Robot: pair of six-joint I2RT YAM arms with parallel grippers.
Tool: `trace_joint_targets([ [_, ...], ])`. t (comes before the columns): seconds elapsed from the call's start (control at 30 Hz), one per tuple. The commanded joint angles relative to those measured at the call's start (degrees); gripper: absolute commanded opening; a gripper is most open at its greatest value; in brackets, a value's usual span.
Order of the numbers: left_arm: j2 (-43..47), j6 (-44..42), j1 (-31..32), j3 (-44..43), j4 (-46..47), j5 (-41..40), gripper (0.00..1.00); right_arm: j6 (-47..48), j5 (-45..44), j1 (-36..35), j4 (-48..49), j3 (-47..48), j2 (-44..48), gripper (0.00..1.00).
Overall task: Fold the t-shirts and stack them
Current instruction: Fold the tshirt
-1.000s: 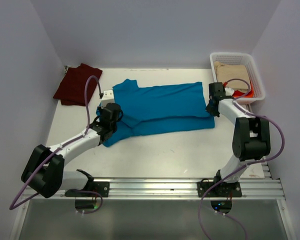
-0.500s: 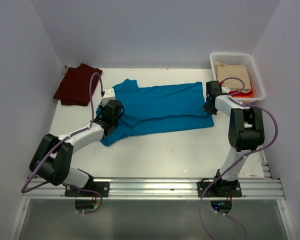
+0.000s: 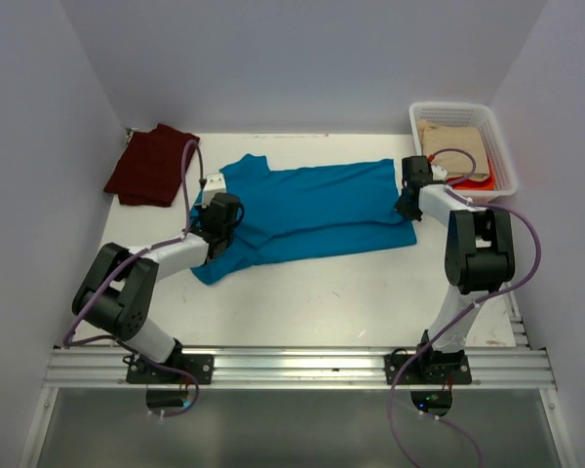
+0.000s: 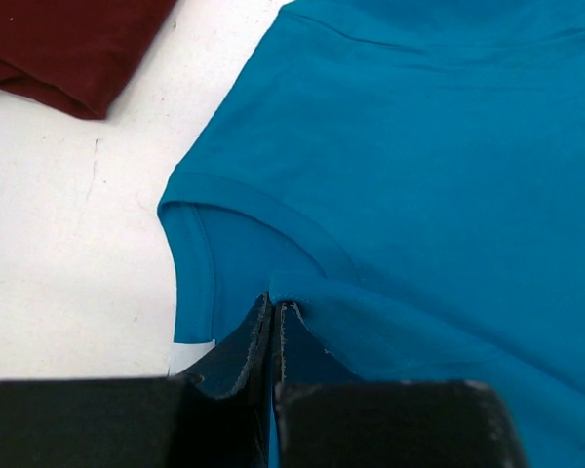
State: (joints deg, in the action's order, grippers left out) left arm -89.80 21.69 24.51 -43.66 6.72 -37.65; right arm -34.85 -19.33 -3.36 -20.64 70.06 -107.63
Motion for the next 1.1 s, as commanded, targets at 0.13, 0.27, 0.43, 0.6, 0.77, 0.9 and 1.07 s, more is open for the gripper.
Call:
trace_joint_targets([
  [0.13, 2.6, 2.0, -1.0, 0.4, 5.6, -2.3, 0.48, 2.1, 4.1, 0.3, 3.9, 0.9, 0.1, 0.43],
  [0.27, 7.7, 2.4, -1.0, 1.6, 5.8, -5.2, 0.92, 2.8, 5.5, 0.2, 6.0, -0.6, 2.9, 0.7],
  [0.43, 14.0, 3.4, -1.0, 1.8, 3.0, -3.3, 1.0, 4.0, 5.8, 0.1, 10.0, -4.3, 12.3, 0.89],
  [0.6, 17.8, 3.8, -0.6, 2.8, -1.6, 13.4, 0.9, 6.1, 13.7, -2.0, 9.8, -6.5, 18.0, 0.84],
  [0.77, 9.2, 5.3, -0.6, 3.2, -1.6, 42.5, 0.53, 8.4, 17.4, -8.4, 8.0, -10.3, 20.8, 0.76],
  [0.9, 0.5, 4.1, -0.1, -3.4, -6.1, 49.2, 0.39, 8.2, 16.5, -14.7, 7.4, -14.3, 24.4, 0.74],
  [1.07, -2.7, 1.1, 0.1, -9.7, -12.8, 45.8, 0.4, 8.4, 14.4, -15.8, 6.1, -17.9, 29.0, 0.75],
])
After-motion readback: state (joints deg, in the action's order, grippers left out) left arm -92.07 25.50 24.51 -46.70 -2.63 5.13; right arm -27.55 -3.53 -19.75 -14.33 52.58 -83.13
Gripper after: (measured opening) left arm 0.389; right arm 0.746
